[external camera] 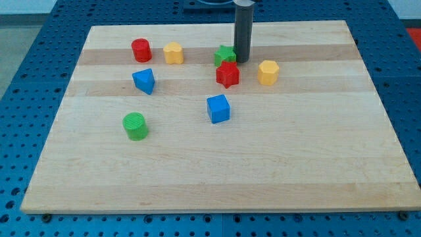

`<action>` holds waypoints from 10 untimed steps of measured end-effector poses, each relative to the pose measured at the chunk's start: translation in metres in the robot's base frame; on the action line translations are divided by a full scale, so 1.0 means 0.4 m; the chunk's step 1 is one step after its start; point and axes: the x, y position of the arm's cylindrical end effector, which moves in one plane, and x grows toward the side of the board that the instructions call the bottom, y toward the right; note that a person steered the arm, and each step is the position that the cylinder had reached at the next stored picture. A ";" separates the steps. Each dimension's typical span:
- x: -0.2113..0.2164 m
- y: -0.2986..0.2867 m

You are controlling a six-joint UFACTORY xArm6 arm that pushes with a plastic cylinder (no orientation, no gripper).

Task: Move yellow hexagon slightly up

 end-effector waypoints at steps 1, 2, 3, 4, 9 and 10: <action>0.000 0.039; 0.000 0.176; 0.000 0.214; 0.029 0.254; 0.236 0.087; 0.236 0.104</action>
